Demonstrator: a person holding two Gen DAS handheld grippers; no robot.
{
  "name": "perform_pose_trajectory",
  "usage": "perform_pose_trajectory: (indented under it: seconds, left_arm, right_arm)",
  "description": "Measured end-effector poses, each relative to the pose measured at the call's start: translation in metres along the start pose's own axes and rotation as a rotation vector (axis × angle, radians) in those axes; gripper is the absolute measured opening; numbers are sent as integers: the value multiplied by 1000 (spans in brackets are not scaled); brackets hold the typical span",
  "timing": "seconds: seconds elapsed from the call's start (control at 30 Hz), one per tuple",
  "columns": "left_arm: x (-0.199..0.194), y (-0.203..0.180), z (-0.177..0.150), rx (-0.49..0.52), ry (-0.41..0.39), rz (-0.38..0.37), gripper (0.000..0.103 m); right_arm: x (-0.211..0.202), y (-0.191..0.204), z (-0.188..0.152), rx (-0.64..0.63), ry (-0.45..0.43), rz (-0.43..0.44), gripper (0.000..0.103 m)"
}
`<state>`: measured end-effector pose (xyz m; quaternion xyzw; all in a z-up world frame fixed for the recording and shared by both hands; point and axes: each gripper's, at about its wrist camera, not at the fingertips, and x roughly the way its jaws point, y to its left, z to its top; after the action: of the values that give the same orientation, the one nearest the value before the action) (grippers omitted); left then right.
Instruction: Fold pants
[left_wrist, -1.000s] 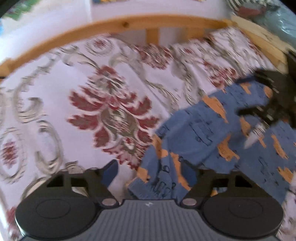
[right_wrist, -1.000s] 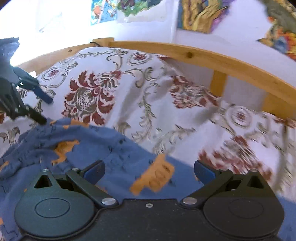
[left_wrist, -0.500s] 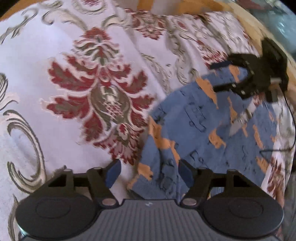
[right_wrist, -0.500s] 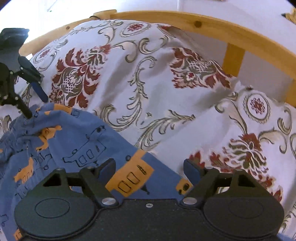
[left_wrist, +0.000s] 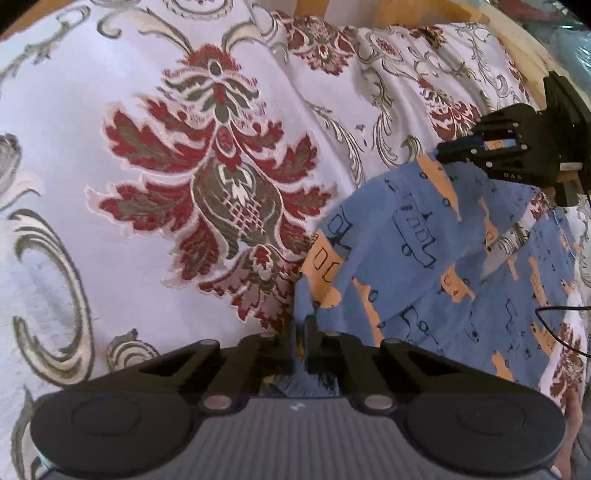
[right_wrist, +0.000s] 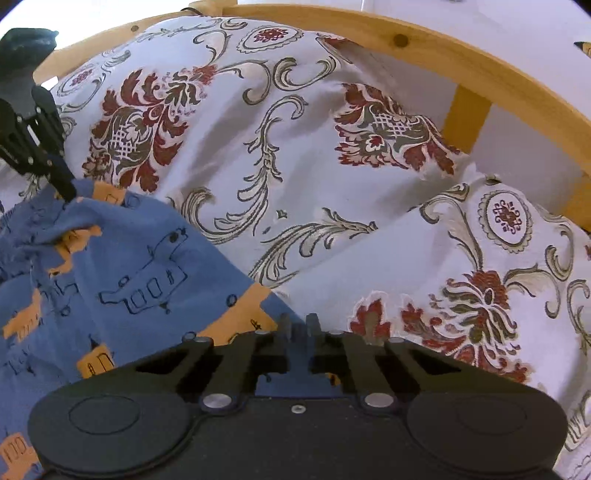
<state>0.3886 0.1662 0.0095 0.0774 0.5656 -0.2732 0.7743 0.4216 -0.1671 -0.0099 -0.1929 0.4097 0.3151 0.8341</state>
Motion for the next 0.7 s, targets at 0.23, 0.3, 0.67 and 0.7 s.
perform_pose_trajectory:
  seconds: [0.23, 0.3, 0.67, 0.7]
  left_arm:
    - [-16, -19, -6, 19, -78, 168, 3]
    - [-24, -28, -9, 45, -118, 231, 3]
    - [-66, -102, -75, 305, -395, 501, 3]
    - [-69, -111, -87, 356, -420, 519, 3]
  right_arm:
    - [-12, 14, -8, -21, -68, -63, 1]
    - [-20, 18, -12, -22, -99, -86, 1]
    - [-99, 71, -59, -20, -277, -223, 0]
    - [-107, 78, -65, -18, -290, -231, 0]
